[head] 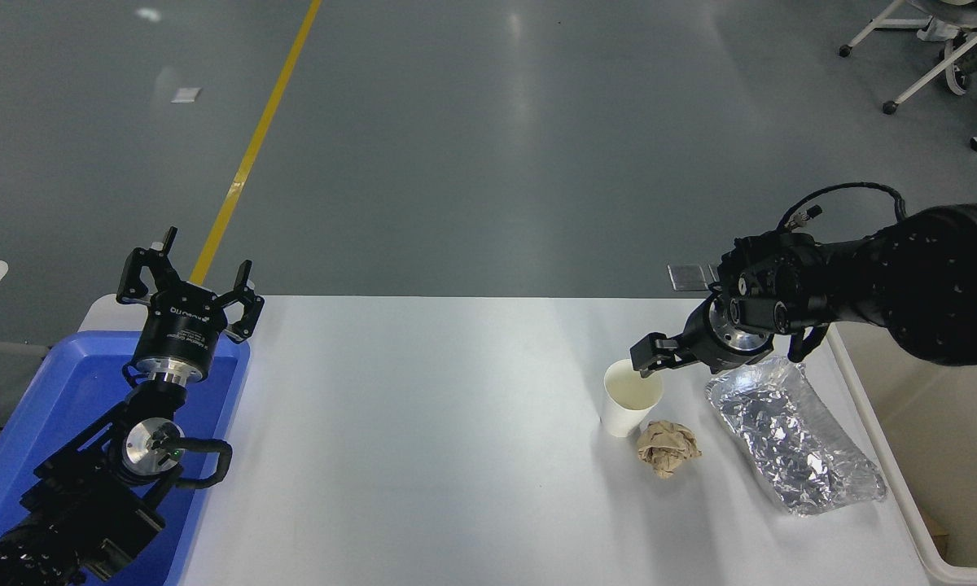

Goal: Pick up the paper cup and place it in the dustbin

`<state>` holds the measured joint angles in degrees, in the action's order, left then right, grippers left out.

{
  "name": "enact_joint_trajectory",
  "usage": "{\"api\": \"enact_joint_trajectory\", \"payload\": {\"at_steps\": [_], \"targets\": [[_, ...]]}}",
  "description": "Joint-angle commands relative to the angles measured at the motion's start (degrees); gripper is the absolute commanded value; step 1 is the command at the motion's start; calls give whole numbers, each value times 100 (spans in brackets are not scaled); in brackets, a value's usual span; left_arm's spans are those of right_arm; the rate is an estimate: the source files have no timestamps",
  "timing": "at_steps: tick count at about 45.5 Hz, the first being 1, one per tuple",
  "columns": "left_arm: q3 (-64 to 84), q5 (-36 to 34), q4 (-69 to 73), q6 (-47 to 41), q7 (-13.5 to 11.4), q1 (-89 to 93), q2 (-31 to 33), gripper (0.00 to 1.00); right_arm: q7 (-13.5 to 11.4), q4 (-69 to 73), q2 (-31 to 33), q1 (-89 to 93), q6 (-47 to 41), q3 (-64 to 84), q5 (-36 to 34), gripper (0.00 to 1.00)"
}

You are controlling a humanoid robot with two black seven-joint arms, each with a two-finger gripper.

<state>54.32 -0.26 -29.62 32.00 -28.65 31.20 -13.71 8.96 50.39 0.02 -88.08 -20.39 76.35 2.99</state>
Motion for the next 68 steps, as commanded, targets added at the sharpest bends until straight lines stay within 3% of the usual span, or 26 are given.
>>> {"api": "enact_joint_trajectory", "payload": {"at_steps": [1, 24, 39, 57, 61, 65, 68], "targets": [[0, -1, 0, 0, 0, 0, 0, 98, 0, -267, -2, 362, 298, -6, 0, 97], [0, -1, 0, 0, 0, 0, 0, 98, 0, -293, -2, 599, 334, -112, -158, 94], [0, -1, 0, 0, 0, 0, 0, 98, 9, -302, -2, 714, 571, -112, -229, 74], [0, -1, 0, 0, 0, 0, 0, 98, 53, -284, -2, 696, 527, -322, -229, 18], [0, -1, 0, 0, 0, 0, 0, 98, 53, -258, -2, 626, 510, -384, -229, 15], [0, -1, 0, 0, 0, 0, 0, 98, 62, -223, -2, 556, 483, -384, -229, 1], [0, -1, 0, 0, 0, 0, 0, 98, 70, -205, -2, 494, 466, -384, -220, 0]]}}
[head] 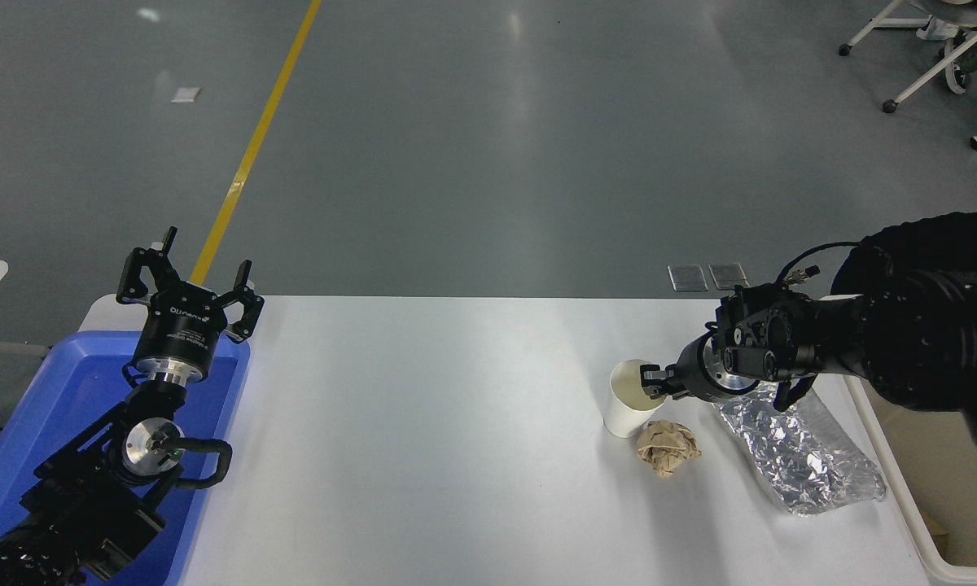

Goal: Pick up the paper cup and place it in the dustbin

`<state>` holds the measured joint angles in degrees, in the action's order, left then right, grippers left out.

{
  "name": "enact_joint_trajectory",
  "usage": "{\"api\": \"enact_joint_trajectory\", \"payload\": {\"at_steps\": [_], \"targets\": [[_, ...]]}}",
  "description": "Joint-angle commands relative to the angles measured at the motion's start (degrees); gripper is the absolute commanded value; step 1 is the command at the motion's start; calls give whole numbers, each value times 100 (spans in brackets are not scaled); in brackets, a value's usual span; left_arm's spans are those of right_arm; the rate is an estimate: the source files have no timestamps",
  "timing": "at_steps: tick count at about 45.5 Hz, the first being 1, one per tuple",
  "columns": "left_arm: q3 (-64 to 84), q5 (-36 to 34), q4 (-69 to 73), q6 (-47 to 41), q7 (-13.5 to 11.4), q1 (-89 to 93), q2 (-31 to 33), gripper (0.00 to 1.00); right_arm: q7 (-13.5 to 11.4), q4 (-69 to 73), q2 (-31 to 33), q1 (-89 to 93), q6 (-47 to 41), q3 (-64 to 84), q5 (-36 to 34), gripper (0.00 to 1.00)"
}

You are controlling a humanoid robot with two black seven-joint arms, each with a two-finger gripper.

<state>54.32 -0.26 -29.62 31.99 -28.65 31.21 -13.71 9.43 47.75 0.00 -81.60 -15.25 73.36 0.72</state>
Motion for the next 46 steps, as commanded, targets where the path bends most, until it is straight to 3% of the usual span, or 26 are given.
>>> {"api": "enact_joint_trajectory", "payload": {"at_steps": [1, 23, 32, 46], "targets": [[0, -1, 0, 0, 0, 0, 0, 98, 24, 59, 0, -163, -57, -85, 7, 0], [0, -1, 0, 0, 0, 0, 0, 98, 41, 516, 18, -1401, -777, -172, -2, 0], [0, -1, 0, 0, 0, 0, 0, 98, 41, 982, 878, -2491, -1392, -620, -2, 0], [-9, -1, 0, 0, 0, 0, 0, 98, 41, 1079, 1652, -3661, -2034, -612, 7, 0]]}}
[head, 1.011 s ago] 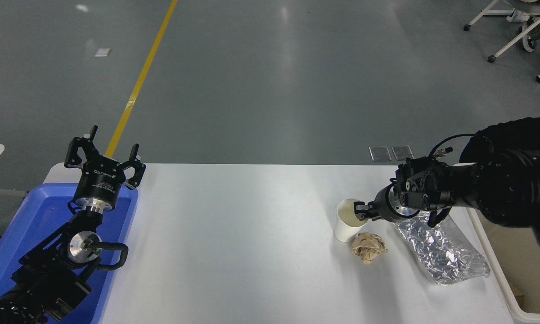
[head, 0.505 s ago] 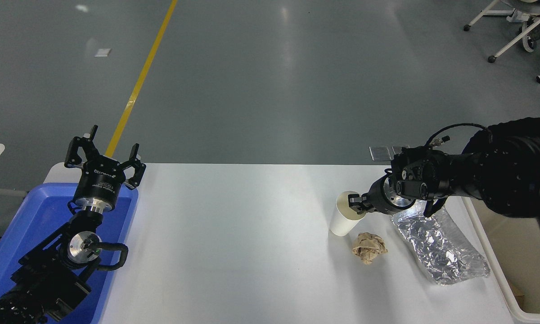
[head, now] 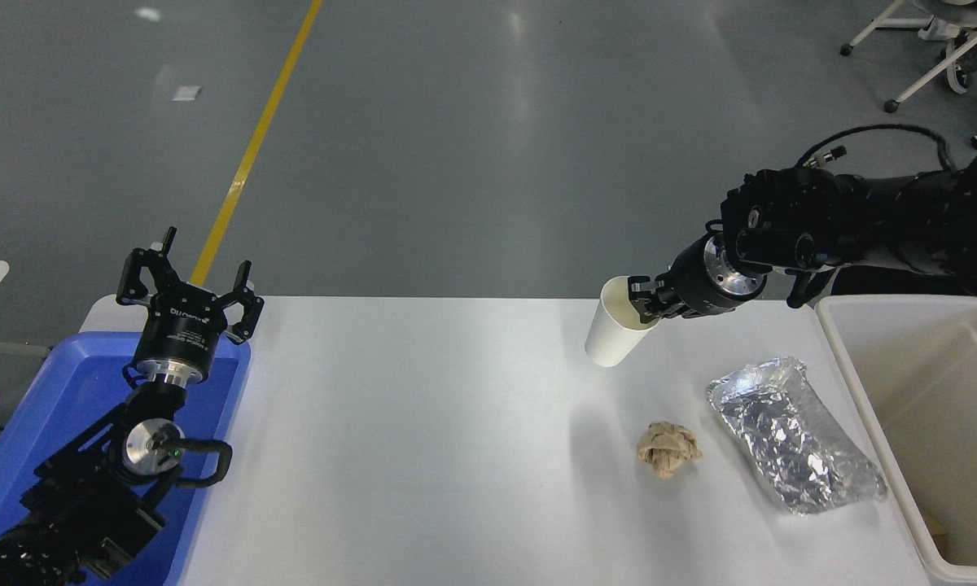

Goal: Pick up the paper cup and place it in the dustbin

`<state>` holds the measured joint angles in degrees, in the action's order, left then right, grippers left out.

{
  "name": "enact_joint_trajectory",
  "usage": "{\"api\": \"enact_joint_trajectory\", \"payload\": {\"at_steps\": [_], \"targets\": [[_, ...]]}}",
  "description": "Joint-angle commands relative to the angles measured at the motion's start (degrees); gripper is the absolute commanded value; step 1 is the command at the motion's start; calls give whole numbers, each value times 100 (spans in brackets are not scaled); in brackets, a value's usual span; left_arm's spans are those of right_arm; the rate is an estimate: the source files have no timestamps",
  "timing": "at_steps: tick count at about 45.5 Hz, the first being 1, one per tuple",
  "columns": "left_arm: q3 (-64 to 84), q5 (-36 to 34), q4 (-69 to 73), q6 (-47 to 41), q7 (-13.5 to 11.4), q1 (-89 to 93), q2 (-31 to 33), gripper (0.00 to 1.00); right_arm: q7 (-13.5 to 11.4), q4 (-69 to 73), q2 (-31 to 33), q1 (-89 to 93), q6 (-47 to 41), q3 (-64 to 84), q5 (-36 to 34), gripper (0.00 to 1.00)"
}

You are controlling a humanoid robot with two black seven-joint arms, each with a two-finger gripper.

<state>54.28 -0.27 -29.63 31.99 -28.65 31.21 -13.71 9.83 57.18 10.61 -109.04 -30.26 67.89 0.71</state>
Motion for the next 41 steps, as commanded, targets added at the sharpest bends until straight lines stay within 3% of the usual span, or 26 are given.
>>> {"api": "enact_joint_trajectory", "payload": {"at_steps": [1, 27, 41], "targets": [[-6, 1, 1, 0, 0, -1, 0, 98, 1, 153, 617, -987, -577, -65, 9, 0], [3, 1, 1, 0, 0, -1, 0, 98, -8, 329, 758, -1849, -903, 14, 79, 0], [3, 1, 1, 0, -9, -1, 0, 98, -43, -242, 881, -1146, -253, 470, 158, 0]]}}
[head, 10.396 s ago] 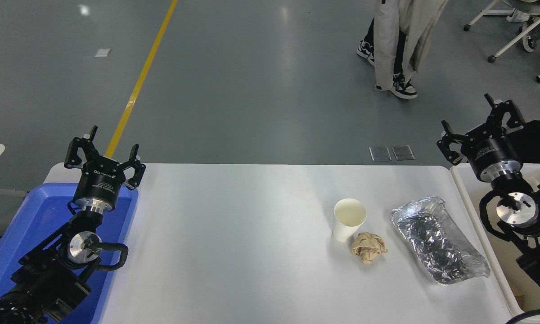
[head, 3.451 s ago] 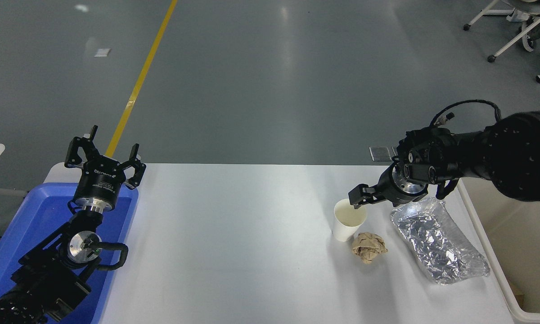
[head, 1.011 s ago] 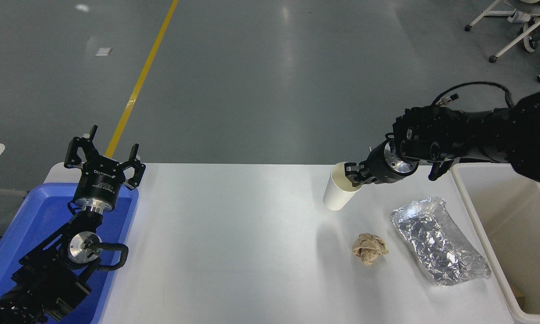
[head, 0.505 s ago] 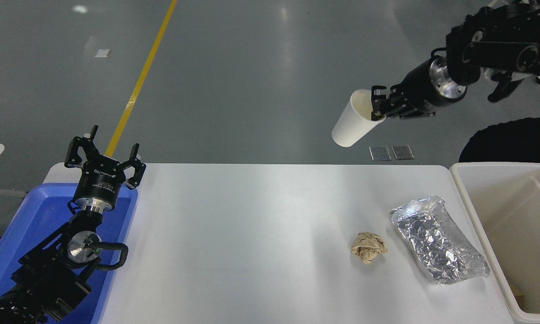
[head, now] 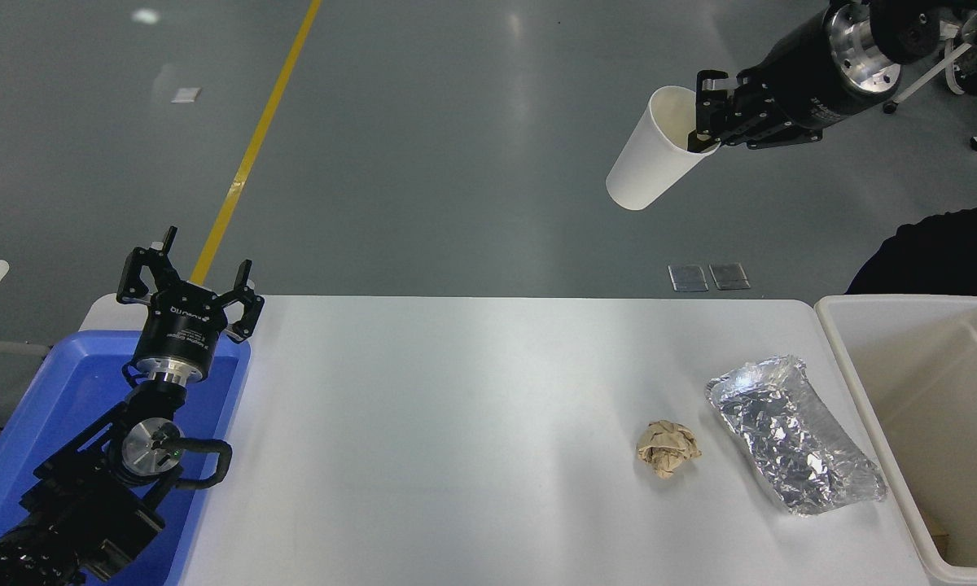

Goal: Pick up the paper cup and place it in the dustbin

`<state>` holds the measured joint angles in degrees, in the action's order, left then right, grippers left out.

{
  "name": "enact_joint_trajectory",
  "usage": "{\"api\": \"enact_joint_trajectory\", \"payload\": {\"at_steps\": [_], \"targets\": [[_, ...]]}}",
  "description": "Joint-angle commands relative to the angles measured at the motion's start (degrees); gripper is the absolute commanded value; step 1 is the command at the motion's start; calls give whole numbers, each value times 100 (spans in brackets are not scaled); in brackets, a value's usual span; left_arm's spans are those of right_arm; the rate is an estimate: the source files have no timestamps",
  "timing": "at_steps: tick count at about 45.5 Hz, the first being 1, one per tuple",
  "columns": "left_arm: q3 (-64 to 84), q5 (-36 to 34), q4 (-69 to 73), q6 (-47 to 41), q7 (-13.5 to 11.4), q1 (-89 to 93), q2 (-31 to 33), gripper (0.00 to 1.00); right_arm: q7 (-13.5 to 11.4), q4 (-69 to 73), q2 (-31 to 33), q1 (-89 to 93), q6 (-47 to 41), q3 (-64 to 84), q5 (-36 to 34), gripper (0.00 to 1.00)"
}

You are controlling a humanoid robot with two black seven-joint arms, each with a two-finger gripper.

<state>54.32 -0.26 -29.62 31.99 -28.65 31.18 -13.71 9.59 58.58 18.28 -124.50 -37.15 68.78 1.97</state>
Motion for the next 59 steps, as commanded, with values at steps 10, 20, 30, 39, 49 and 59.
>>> {"api": "enact_joint_trajectory", "payload": {"at_steps": [10, 20, 30, 39, 49, 59], "targets": [[0, 0, 0, 0, -9, 2, 0, 98, -36, -883, 562, 971, 1033, 531, 66, 0], [0, 0, 0, 0, -9, -7, 0, 98, -54, -1656, 1054, 1928, 1648, 741, -39, 0], [0, 0, 0, 0, 0, 2, 0, 98, -72, -2149, 1379, 2922, 2519, 909, -188, 0], [0, 0, 0, 0, 0, 2, 0, 98, -344, -2711, 1529, 3783, 2800, 909, -917, 0], [0, 0, 0, 0, 0, 2, 0, 98, -423, -3116, 1538, 4846, 3300, 848, -1778, 0], [0, 0, 0, 0, 0, 2, 0, 98, -423, -3125, 1538, 5743, 3916, 611, -2622, 0]]}}
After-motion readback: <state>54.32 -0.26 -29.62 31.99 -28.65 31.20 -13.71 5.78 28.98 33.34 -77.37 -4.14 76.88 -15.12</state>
